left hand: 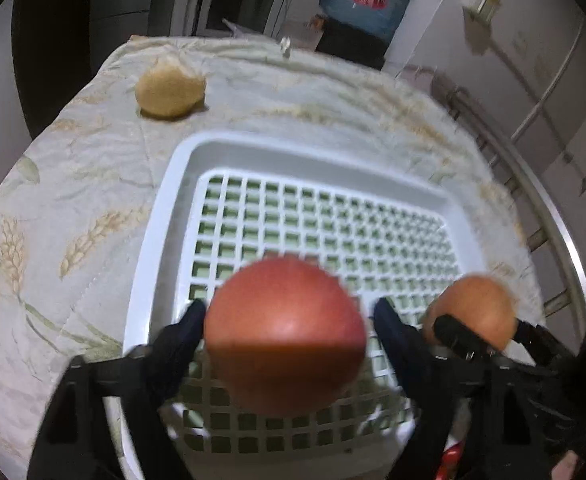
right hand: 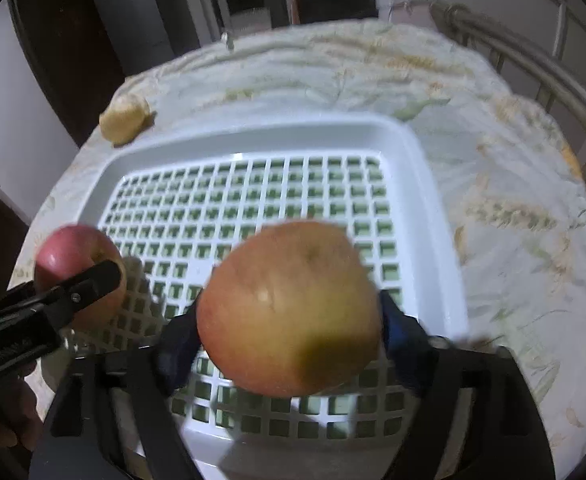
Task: Organize fruits
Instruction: 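Carry both fruits over the white tray and open both grippers to release, then withdraw both grippers from the tray toward the green pears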
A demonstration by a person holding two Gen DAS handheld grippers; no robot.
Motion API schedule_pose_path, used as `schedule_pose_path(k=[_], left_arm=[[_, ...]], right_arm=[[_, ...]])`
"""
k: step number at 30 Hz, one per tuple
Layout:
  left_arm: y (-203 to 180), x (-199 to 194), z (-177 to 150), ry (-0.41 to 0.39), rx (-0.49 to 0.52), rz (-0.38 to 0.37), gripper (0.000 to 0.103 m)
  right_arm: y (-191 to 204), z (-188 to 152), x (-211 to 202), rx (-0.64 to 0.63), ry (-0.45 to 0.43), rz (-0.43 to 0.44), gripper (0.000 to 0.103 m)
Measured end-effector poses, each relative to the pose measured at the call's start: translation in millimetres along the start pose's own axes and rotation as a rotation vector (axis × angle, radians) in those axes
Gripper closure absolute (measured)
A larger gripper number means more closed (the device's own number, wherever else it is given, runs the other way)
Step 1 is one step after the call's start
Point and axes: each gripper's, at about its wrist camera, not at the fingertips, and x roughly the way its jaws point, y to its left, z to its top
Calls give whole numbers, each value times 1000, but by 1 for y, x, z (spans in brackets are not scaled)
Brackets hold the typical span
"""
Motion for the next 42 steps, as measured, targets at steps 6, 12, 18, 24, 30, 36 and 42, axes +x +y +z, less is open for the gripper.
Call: schedule_pose_path(k=[6,12,18,24,30,36,42], left_arm=[[-12,-47,11,-111,60,-4,3],[-10,-88,8,-149,64,-30,3],[-9,-143,-8,-226,56,-80,2],[-19,-199,-39,-322,78,-124,0],[-29,-246,-75,-406,107,-159,0],[-30,-275,-116,-455,100,-216,0],[-32,-278,-148,-448,129,-205,0]], right_arm=[[2,4,-32,-17,-89,-5,0],[5,-4,-78,-40,-174,44,0],[11,-22,-138,-73,-292,101,0],[10,-56,-204,-62,-435,205,0],[7,-89,-252,-33,-536,292,0],[1,-119,-289,-27,-627,325,0],[1,-145,-302,-59,-653,331,0]])
